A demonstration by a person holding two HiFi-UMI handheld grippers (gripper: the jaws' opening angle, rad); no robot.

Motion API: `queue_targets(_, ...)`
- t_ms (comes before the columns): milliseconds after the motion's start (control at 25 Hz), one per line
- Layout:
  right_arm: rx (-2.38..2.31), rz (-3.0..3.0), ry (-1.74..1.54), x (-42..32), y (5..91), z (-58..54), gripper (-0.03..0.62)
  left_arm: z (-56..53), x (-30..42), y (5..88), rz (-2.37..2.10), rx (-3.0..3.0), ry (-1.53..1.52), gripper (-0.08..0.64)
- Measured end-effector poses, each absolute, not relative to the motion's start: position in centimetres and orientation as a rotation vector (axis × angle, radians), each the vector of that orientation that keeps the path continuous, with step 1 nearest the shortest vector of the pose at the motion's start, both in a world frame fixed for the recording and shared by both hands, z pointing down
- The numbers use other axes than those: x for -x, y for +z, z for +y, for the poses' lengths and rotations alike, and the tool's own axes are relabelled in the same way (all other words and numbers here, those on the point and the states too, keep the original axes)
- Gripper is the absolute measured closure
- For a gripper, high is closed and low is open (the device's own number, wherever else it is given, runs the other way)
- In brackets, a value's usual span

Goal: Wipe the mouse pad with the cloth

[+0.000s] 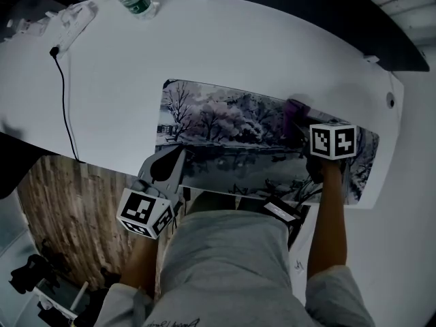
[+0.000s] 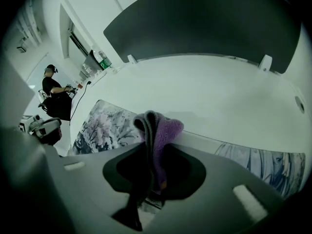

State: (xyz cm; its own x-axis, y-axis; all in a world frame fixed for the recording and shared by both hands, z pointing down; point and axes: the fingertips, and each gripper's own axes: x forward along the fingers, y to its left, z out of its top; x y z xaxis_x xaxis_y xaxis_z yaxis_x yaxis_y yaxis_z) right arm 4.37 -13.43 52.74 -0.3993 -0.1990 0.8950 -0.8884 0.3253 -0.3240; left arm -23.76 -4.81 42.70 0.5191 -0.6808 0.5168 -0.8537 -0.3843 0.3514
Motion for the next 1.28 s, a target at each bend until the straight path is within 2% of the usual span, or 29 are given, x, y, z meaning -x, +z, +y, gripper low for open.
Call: queue_targets(1280, -0.534, -1.995, 0.98, 18.6, 52.8, -14.8, 0.497, -0.1, 33.0, 43.8, -1.5, -1.951, 0.278, 0.545)
